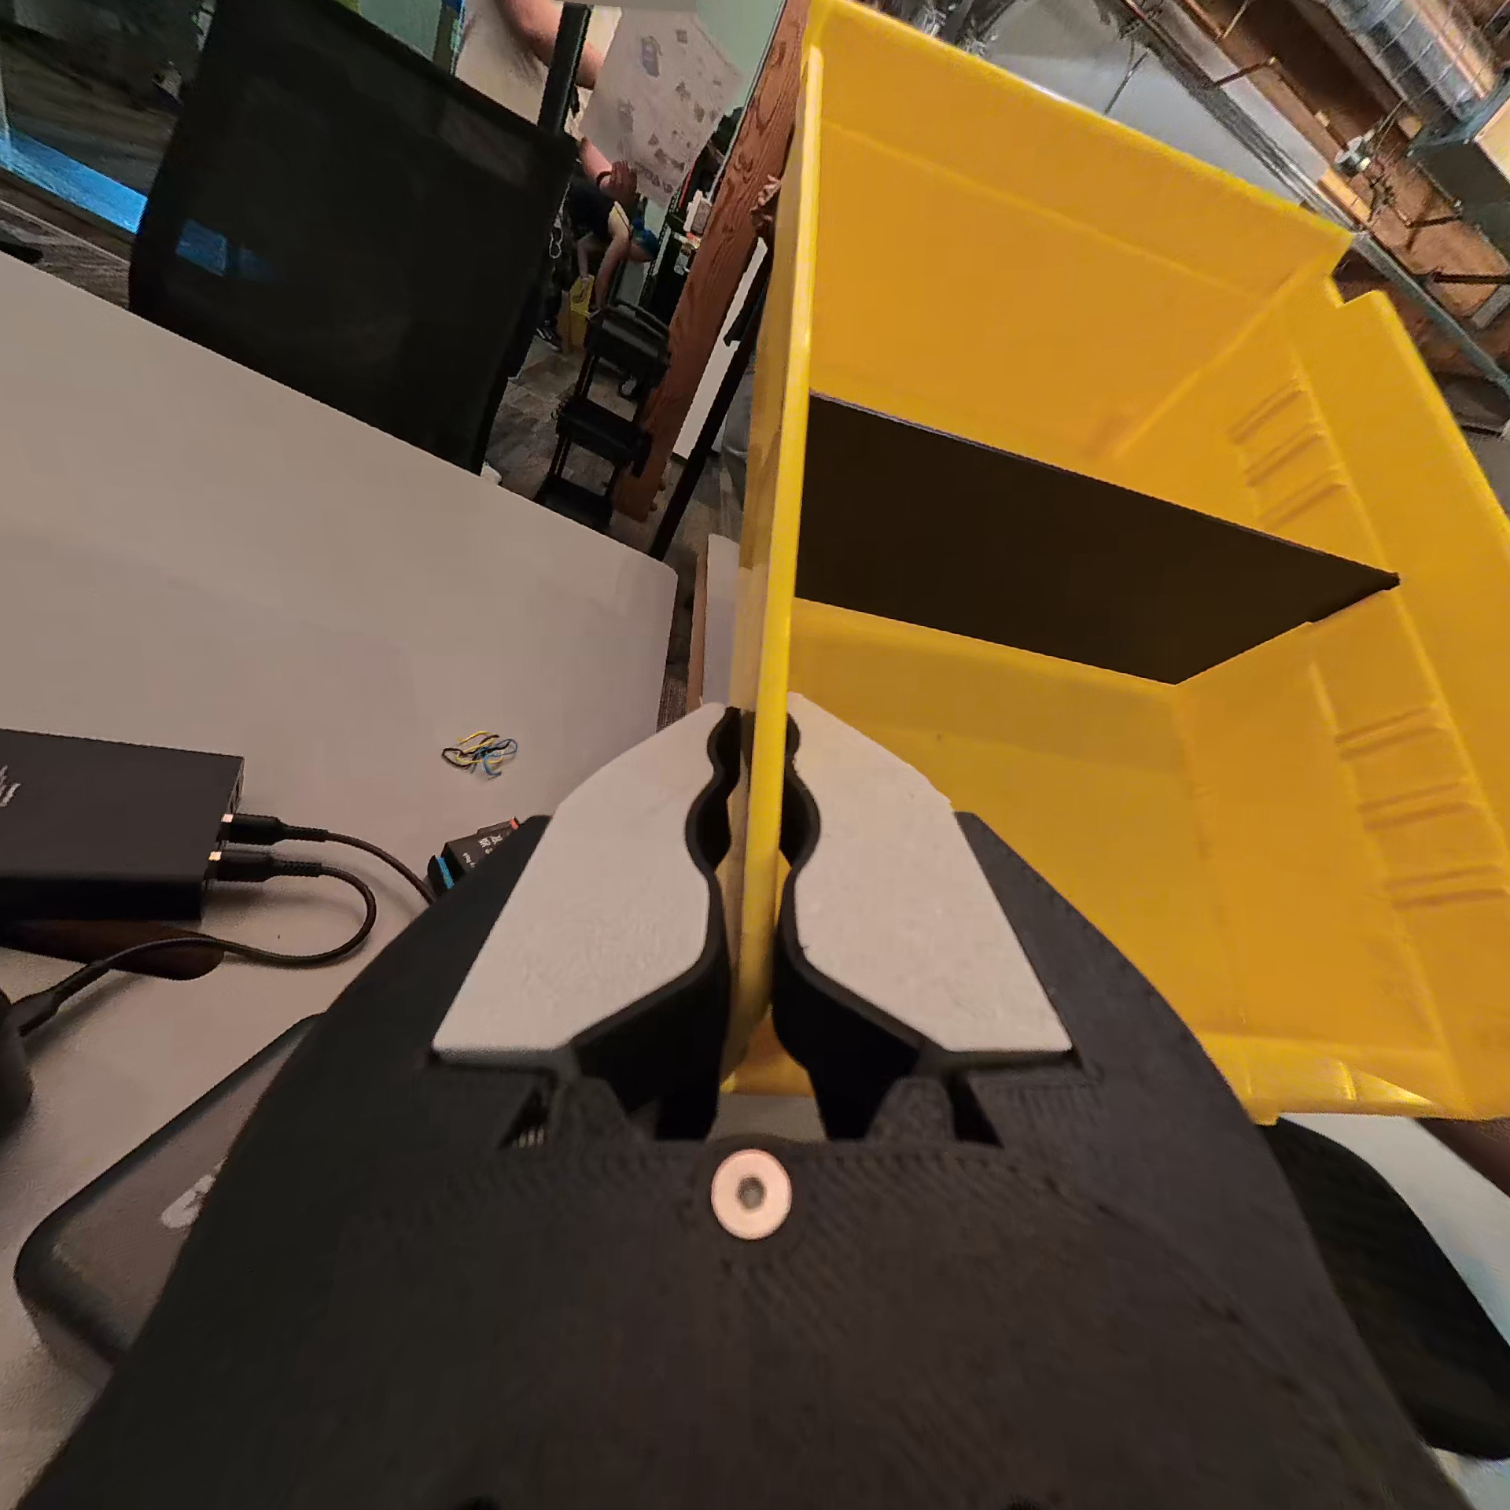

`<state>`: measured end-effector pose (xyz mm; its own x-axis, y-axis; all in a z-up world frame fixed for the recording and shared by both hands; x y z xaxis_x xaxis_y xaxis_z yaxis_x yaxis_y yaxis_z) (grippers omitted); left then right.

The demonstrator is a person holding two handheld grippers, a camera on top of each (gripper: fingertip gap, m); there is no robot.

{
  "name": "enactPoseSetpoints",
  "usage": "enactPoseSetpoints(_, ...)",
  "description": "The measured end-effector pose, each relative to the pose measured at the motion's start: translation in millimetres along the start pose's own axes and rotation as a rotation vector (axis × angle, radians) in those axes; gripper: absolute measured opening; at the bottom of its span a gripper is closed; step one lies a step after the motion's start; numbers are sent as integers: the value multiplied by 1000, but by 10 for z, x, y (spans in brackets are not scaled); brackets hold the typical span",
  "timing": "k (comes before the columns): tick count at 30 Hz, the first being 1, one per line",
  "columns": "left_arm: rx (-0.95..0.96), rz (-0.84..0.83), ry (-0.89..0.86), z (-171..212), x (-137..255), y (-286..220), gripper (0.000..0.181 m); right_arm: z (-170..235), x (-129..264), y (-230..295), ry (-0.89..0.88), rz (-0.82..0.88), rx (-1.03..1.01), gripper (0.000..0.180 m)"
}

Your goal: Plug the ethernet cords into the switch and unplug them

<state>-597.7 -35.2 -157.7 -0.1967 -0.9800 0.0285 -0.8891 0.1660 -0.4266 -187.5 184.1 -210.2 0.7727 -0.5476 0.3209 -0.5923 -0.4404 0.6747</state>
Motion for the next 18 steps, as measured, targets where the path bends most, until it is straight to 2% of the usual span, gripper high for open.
enactPoseSetpoints(6,4,43,-11,-21,-51,-68,6,-139,-519,65,-50,-94,-121,127)
enactPoseSetpoints(9,-2,79,-12,-38,-107,-165,6,-257,-446,58,-64,-61,-20,141)
enactPoseSetpoints(12,-26,118,-4,-79,-184,-331,6,-433,71,144,-143,-84,98,144)
enactPoseSetpoints(15,-57,151,12,-117,-320,-596,6,-576,880,367,-246,-293,143,133)
enactPoseSetpoints(18,-118,192,45,-121,-509,-968,6,-514,1699,666,-322,-416,242,137)
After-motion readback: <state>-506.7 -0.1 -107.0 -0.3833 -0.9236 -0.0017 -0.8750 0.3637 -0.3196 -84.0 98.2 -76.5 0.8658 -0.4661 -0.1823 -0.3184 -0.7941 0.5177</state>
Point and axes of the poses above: each gripper's, where its closed fingertips meet, x back along the fingers, z out of its underside, y = z × x across the jaws, the point moved 10 cm from there along x, back along the fingers, and after that the axes turned 2 degrees about -x, right-handed, at the moved point
